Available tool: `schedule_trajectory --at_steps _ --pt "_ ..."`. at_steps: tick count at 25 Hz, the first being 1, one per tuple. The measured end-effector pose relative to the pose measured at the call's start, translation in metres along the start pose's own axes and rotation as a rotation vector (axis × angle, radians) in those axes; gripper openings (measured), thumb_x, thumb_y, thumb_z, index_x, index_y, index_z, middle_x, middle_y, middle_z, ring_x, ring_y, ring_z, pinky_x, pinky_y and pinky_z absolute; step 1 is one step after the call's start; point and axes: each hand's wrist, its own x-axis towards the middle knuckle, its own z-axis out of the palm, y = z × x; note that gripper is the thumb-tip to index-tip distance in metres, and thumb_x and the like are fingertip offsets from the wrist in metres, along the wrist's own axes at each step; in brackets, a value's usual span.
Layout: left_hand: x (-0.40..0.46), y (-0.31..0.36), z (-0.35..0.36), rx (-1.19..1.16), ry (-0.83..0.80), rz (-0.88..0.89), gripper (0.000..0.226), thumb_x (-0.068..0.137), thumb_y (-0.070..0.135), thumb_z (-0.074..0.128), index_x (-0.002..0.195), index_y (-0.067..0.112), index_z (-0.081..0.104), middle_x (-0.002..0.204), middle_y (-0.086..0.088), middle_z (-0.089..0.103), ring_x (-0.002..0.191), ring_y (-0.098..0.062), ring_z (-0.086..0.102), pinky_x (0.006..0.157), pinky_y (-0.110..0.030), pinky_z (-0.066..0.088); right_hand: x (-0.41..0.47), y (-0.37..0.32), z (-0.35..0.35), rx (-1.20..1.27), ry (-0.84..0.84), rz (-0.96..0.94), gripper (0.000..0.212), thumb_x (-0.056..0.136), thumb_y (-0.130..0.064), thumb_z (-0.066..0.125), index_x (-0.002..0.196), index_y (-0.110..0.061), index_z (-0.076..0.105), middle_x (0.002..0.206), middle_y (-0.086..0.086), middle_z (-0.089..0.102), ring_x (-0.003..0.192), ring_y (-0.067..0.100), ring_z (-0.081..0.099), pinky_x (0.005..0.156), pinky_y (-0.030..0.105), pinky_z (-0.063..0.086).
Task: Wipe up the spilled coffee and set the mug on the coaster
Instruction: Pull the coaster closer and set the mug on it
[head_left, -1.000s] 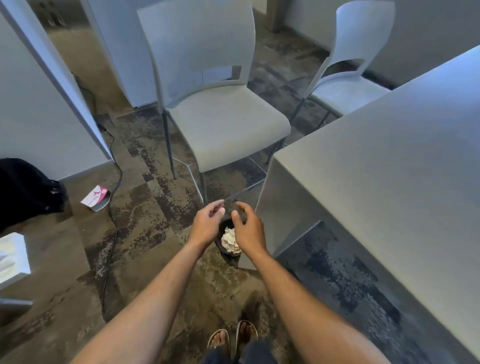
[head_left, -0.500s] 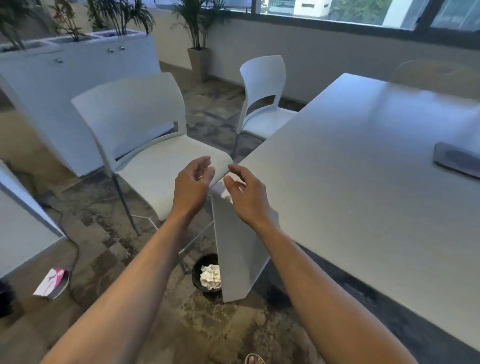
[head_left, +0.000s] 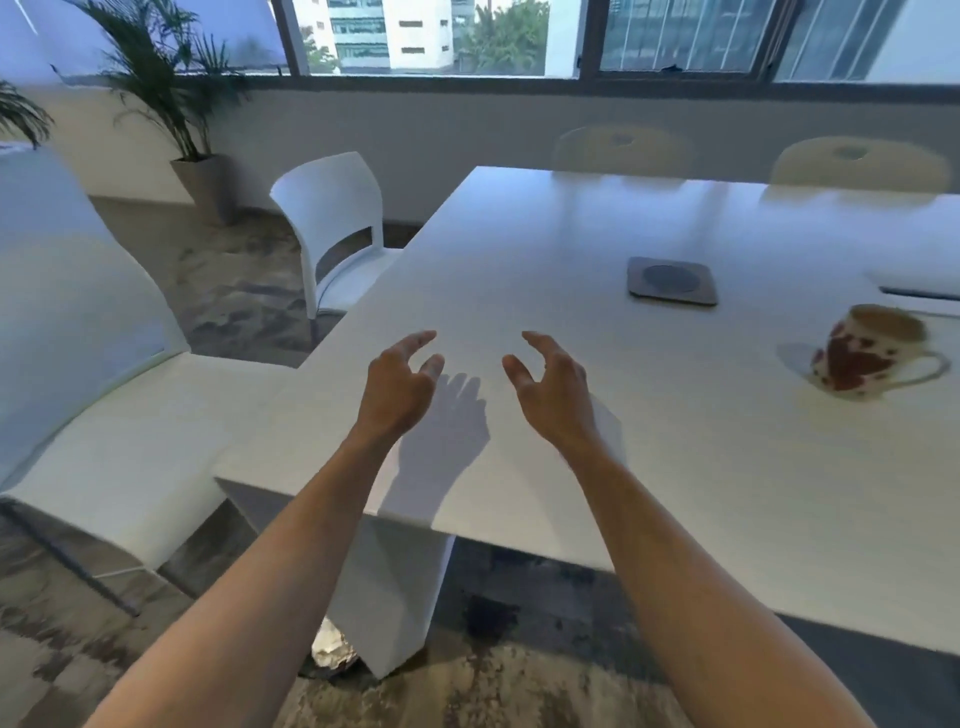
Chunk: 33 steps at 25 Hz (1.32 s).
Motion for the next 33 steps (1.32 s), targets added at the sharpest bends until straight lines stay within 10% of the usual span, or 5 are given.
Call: schedule_trajectory --at_steps 13,33 --pt "0.063 0.100 0.177 0.063 -0.231 0.034 0.047 0.089 0.031 0.063 0.134 0.015 0.057 0.139 -0.008 0.057 0.132 -0.024 0.050 0.113 -0.034 0.034 0.081 0.129 -0.177 -0.151 0.146 0.167 0.049 0.093 -0.033 0.062 0.135 -0.009 0.054 0.140 0.011 0.057 0.131 0.029 0.048 0.106 0.034 0.036" --pt "0.184 0.110 0.295 0.207 -0.476 0.043 0.063 0.092 0.035 0.058 0.146 0.010 0.038 0.148 -0.014 0.046 0.138 -0.031 0.038 0.109 -0.037 0.033 0.210 0.204 -0.162 -0.424 0.127 0.437 0.056 0.095 -0.042 0.052 0.140 -0.010 0.045 0.131 0.015 0.060 0.127 0.038 0.046 0.099 0.044 0.040"
